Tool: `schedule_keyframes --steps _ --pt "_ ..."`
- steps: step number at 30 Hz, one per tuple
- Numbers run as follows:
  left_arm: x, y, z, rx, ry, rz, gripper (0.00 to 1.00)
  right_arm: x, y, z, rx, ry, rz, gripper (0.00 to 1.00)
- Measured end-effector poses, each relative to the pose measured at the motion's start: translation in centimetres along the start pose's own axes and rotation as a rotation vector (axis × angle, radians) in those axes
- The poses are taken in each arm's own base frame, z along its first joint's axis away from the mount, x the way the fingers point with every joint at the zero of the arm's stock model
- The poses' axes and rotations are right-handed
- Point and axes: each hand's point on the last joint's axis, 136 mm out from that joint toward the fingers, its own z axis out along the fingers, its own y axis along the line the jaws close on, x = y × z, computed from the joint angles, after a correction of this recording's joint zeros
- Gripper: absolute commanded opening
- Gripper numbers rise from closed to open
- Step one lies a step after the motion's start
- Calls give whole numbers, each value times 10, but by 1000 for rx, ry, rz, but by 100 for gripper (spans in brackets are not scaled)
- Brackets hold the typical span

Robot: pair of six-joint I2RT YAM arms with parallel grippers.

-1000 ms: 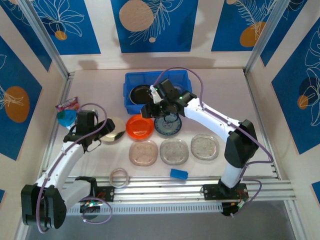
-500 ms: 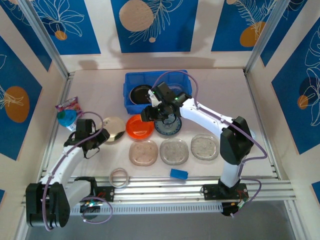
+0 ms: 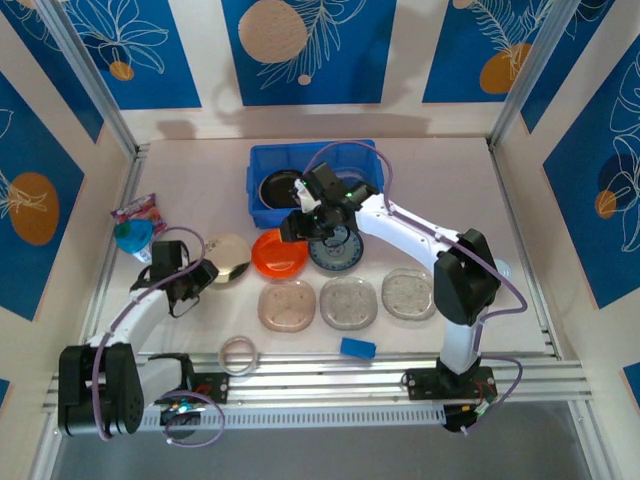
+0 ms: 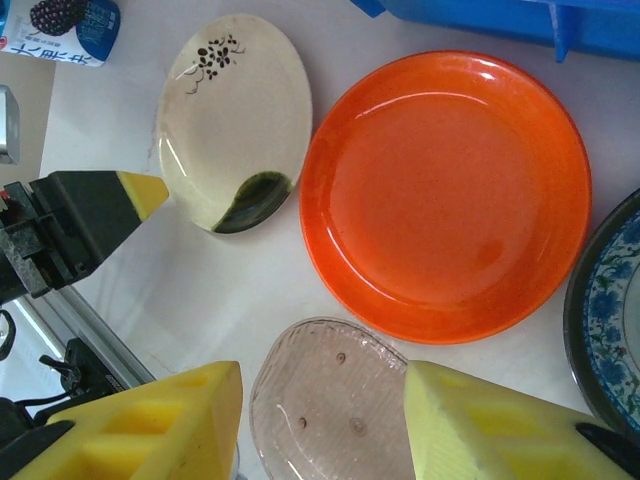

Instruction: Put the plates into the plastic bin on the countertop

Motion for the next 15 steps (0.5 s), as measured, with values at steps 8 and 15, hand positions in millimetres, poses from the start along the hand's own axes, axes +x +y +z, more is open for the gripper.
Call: schedule_keyframes --steps 8,15 --pt "-2 0 8 7 7 -7 40 -2 -4 1 4 0 8 47" --pt "-4 0 10 12 5 -8 39 -3 -6 4 3 6 17 47"
